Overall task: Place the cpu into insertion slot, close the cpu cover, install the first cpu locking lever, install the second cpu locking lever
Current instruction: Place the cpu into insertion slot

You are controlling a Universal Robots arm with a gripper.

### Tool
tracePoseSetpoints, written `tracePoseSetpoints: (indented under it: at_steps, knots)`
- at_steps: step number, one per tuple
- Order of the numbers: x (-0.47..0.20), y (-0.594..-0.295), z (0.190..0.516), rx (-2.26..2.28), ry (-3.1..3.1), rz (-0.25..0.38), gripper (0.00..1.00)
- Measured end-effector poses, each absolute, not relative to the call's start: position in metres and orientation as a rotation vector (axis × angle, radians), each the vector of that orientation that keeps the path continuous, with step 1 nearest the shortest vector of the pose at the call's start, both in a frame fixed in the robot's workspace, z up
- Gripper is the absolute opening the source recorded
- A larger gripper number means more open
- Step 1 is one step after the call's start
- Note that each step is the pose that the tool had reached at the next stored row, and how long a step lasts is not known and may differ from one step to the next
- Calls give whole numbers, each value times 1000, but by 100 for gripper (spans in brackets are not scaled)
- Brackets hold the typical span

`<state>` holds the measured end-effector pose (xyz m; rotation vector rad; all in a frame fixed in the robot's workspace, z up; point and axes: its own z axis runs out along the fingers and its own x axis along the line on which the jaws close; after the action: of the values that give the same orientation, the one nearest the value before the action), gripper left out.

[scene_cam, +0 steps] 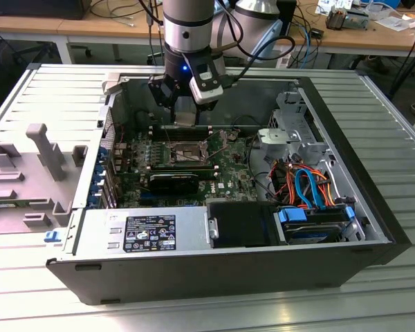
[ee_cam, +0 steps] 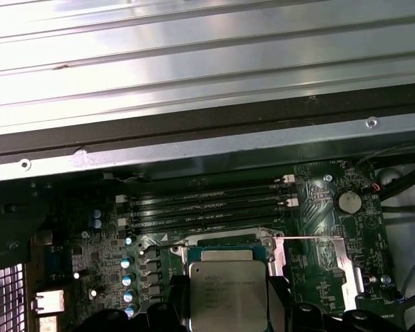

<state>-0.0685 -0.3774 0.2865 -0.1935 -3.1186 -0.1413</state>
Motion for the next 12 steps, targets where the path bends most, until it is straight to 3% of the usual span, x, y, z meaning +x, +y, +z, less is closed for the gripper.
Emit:
tracePoseSetpoints:
  at_steps: [12]
  knots:
    - [-68,-377,286,-236,-3117,-142,55]
